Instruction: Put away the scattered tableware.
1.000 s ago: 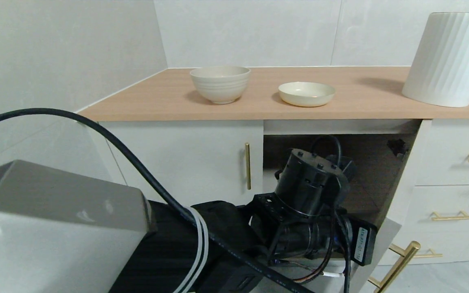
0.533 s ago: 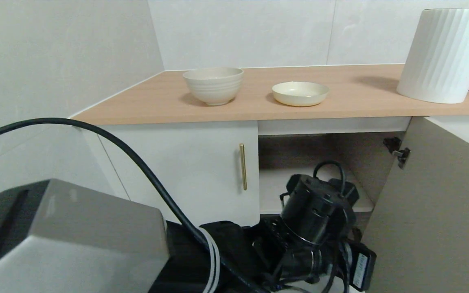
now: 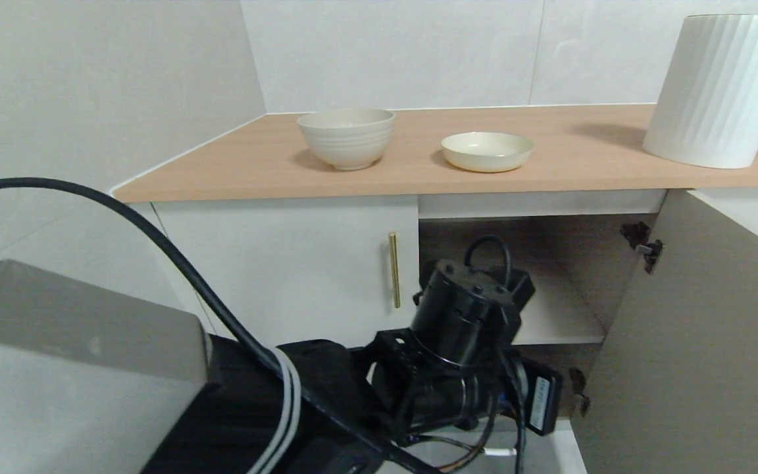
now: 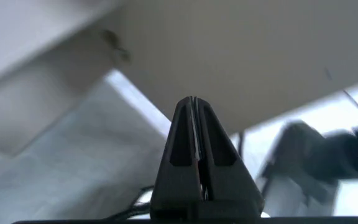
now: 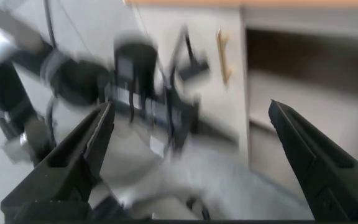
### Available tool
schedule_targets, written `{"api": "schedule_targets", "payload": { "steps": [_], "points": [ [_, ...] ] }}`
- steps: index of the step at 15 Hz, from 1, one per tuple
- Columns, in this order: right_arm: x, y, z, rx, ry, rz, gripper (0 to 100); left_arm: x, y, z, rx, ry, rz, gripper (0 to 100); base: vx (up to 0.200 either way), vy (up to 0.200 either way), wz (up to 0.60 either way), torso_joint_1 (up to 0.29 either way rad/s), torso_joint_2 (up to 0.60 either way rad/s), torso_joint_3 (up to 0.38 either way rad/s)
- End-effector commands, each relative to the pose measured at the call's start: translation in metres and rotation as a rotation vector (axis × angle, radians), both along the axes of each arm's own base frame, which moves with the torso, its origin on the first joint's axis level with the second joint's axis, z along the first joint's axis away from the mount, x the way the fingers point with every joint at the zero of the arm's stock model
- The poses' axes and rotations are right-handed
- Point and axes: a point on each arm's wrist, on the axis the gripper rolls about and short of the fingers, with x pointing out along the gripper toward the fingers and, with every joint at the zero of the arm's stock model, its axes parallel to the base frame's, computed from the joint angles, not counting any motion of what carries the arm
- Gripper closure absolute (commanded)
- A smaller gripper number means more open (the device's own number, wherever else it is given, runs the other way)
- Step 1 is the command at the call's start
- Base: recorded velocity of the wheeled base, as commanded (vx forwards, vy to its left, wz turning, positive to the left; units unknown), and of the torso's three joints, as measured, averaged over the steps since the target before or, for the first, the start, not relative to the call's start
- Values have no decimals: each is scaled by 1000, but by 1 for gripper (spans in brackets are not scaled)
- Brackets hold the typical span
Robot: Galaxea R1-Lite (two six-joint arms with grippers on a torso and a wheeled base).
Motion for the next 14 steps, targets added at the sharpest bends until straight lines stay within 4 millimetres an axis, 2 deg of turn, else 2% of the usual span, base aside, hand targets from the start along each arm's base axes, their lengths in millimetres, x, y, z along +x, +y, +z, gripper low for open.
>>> {"api": "schedule_targets", "payload": {
  "steps": [1,3,4,6,7,9,10,12,14],
  "points": [
    [23,16,-19,-80,117,-2,0,10,38,20,-24,-17,80,100,0,0,0,0,0,0],
    [26,18,-22,-86,139,-3,0,13,57,27,-28,-21,118,100,0,0,0,0,0,0],
    [29,20,-21,-89,143,-2,0,13,83,35,-35,-28,167,100,0,0,0,0,0,0],
    [39,27,-20,-102,160,0,0,10,109,47,-51,-51,213,100,0,0,0,0,0,0],
    [54,37,-22,-128,195,-1,0,5,133,59,-68,-79,256,100,0,0,0,0,0,0],
    [78,51,-21,-150,226,-16,0,-3,159,70,-89,-107,307,100,0,0,0,0,0,0],
    [89,57,-17,-147,224,-20,0,-8,168,72,-91,-113,322,0,0,0,0,0,0,0],
    [104,67,-11,-148,219,-20,0,-21,186,74,-85,-142,340,0,0,0,0,0,0,0],
    [110,70,-11,-161,208,-21,0,-35,202,73,-63,-191,328,0,0,0,0,0,0,0]
  ]
}}
